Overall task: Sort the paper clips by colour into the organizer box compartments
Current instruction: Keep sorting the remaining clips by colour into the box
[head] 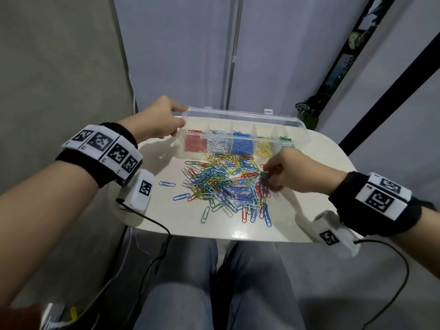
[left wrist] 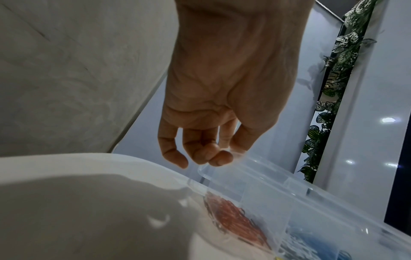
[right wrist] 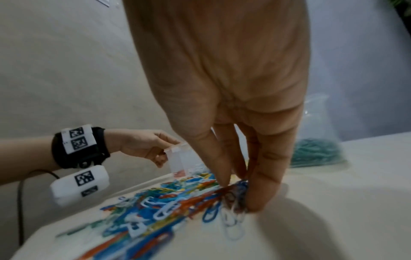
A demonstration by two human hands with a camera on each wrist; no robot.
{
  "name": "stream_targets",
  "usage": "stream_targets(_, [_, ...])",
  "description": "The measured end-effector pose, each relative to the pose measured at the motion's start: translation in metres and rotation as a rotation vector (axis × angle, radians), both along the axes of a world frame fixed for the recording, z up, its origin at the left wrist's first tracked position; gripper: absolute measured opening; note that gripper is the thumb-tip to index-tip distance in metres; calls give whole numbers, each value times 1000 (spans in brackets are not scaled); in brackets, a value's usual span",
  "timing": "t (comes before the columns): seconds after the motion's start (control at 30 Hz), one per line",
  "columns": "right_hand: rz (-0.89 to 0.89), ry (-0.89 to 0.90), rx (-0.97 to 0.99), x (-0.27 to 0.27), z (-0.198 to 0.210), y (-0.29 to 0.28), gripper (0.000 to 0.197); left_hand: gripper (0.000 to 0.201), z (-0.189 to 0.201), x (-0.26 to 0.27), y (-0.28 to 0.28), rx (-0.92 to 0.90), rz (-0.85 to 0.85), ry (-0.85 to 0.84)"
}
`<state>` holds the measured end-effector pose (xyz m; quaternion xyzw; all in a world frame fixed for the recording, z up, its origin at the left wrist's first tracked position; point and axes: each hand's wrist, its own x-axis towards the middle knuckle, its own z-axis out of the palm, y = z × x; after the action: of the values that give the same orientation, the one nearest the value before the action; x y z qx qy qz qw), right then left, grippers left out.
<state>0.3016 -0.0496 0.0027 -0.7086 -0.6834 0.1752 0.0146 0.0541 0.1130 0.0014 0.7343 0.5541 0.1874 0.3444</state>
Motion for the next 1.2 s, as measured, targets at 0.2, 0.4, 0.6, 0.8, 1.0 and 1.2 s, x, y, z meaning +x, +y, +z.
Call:
stream_targets(0.2, [97, 196, 177, -25, 11, 11, 25, 48, 2, -1, -2, 2, -6, 11])
stream_targets(0.4, [334, 112, 133, -54, 10, 25, 41, 49, 3, 0, -4, 0, -12, 14])
stream_targets(0.6, [466, -22, 23, -79, -1, 35, 57, 49, 5, -1, -6, 11, -21, 11])
stream_targets(0.8, [313, 79, 32, -67, -5, 37, 23, 49, 4, -1, -5, 9, -29, 11])
stream_targets(1.0, [39, 438, 13, -44, 1, 34, 10, 50, 3, -1, -4, 1, -30, 1])
stream_targets(1.2, [-75, 578, -11, -22, 12, 32, 9, 50, 3, -1, -5, 1, -25, 0])
